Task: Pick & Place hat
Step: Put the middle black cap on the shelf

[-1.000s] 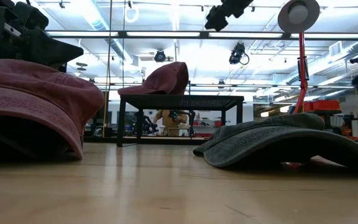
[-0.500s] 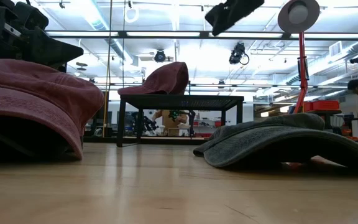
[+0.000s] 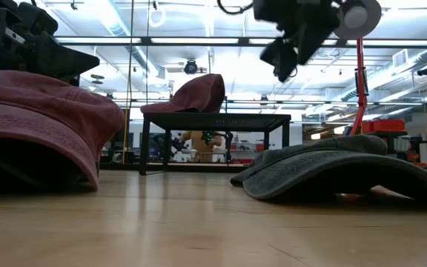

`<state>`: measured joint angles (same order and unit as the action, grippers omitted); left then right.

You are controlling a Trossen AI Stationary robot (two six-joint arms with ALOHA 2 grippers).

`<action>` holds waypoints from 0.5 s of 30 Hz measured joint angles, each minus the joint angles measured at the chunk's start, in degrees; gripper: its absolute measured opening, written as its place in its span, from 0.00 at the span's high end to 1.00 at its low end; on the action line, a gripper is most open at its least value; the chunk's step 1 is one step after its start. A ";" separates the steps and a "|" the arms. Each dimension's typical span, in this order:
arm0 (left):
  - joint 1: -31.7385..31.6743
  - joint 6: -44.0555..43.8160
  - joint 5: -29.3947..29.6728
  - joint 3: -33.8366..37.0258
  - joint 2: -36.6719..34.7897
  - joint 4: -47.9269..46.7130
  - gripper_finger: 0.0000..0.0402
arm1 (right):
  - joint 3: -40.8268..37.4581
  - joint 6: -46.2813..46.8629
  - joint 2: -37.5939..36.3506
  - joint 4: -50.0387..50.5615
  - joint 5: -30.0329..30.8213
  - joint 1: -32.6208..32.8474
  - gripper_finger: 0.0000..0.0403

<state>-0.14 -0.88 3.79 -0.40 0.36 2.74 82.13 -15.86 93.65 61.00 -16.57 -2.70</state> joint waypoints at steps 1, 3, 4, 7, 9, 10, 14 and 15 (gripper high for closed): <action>-0.02 0.00 0.00 0.00 0.00 0.00 0.95 | -0.61 1.20 0.00 0.21 0.62 0.00 0.44; 0.00 0.01 0.00 0.00 0.00 0.00 0.95 | -2.02 3.19 0.00 0.02 1.12 -0.14 0.44; -0.02 -0.01 0.00 0.00 0.00 0.00 0.95 | -2.94 3.54 0.00 0.03 1.05 -0.26 0.44; -0.01 0.01 0.00 -0.01 0.00 0.00 0.95 | -5.93 3.83 -0.55 -0.37 0.97 -0.35 0.44; -0.02 0.00 0.00 -0.02 0.00 0.00 0.95 | -8.29 3.52 -1.39 -1.55 1.24 -0.15 0.44; -0.02 0.01 0.00 -0.02 0.00 0.00 0.95 | -9.72 3.53 -1.91 -2.61 1.42 0.08 0.44; 0.00 0.01 0.00 -0.01 0.00 0.00 0.95 | -14.58 6.89 -3.93 -6.80 3.74 0.91 0.44; -0.02 0.01 0.00 -0.02 0.00 0.00 0.95 | -15.64 7.89 -4.20 -7.85 4.58 1.13 0.44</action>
<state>-0.16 -0.86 3.79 -0.43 0.36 2.74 66.50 -7.97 89.44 53.14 -11.99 -1.56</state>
